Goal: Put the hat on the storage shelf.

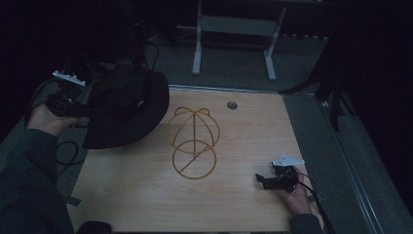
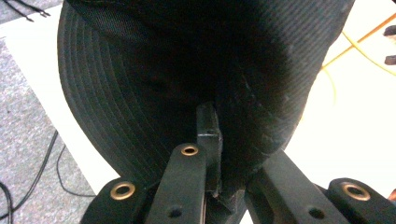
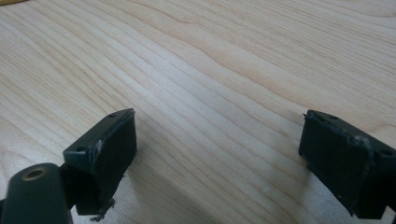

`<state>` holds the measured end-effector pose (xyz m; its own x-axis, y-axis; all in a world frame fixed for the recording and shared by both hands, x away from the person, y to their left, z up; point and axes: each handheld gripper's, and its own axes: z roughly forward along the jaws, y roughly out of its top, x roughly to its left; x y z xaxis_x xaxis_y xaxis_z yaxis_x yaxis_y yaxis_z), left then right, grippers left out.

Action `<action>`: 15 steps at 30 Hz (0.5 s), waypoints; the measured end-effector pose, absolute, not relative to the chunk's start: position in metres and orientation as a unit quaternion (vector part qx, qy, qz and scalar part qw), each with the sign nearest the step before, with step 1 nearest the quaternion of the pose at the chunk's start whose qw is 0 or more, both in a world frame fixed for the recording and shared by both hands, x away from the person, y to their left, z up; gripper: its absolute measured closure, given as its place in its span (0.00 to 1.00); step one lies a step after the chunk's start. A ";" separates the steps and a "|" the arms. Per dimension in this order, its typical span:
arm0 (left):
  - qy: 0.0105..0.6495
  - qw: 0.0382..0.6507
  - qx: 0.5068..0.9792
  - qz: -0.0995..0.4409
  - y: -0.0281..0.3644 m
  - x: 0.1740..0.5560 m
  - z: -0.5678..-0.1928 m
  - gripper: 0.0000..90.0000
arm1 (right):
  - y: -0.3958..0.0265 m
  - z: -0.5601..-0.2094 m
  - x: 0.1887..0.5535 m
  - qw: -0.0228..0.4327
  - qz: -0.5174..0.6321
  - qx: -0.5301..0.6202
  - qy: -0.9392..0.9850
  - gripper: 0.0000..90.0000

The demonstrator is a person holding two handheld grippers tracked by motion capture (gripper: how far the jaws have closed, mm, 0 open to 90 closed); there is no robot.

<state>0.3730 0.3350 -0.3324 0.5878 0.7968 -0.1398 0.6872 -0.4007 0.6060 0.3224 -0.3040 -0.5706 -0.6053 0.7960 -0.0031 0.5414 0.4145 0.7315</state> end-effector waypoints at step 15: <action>0.414 0.347 0.837 0.088 0.322 0.373 -0.324 0.98 | -0.304 -0.571 0.322 0.179 0.357 0.407 0.821 0.12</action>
